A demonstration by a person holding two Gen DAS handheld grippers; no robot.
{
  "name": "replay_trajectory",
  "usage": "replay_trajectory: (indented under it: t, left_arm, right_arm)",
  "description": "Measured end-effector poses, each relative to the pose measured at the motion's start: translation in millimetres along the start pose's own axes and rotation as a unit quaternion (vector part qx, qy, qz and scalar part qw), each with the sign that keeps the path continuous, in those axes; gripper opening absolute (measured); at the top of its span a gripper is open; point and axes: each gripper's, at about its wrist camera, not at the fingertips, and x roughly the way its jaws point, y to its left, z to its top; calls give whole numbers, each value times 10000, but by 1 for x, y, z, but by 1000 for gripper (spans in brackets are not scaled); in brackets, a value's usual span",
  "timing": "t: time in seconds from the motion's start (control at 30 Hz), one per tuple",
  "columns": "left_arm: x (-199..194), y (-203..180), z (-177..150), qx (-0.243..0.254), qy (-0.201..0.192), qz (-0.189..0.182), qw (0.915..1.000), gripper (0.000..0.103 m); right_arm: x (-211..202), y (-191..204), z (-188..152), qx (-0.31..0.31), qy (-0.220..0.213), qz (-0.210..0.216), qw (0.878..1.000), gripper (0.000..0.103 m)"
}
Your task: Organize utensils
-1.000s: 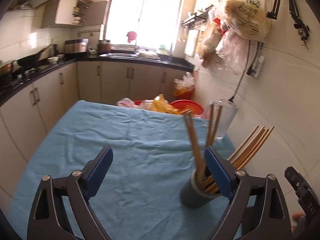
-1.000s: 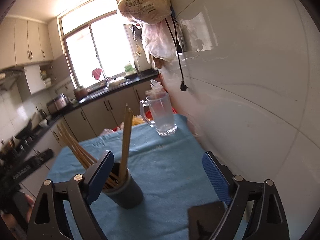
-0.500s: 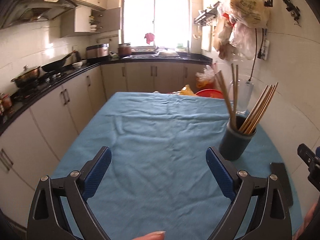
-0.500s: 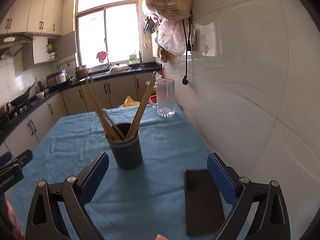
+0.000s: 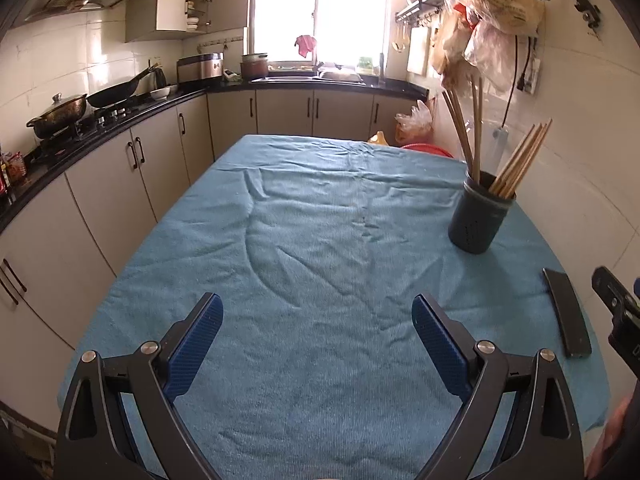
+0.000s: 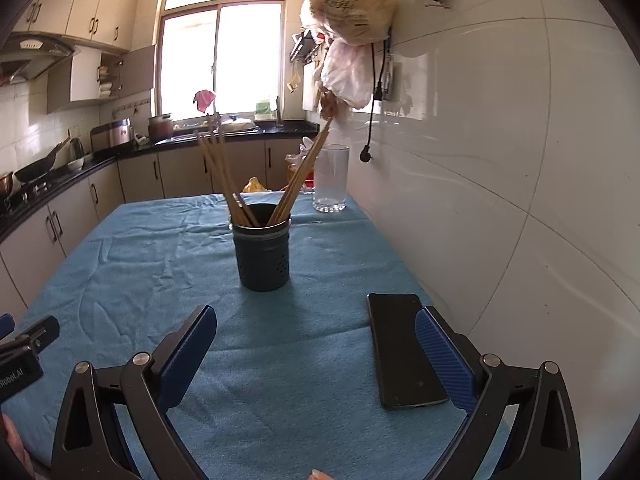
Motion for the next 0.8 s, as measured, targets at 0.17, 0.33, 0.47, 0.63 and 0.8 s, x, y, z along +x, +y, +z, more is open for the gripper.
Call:
replay_trajectory:
  t: [0.17, 0.33, 0.47, 0.63, 0.8]
  left_arm:
    - [2, -6, -3, 108, 20, -6, 9999, 95]
    - [5, -9, -5, 143, 42, 24, 9999, 95]
    - [7, -11, -6, 189, 62, 26, 9998, 95]
    - [8, -12, -8, 192, 103, 17, 9998, 95]
    - [9, -12, -8, 194, 103, 15, 9998, 95]
  right_arm:
    - [1, 3, 0, -86, 4, -17, 10000, 101]
    - [7, 3, -2, -105, 108, -29, 9999, 101]
    - [10, 2, -3, -94, 144, -33, 9998, 101]
    - [13, 0, -4, -75, 200, -48, 9998, 101]
    - [15, 0, -6, -73, 251, -64, 9996, 101]
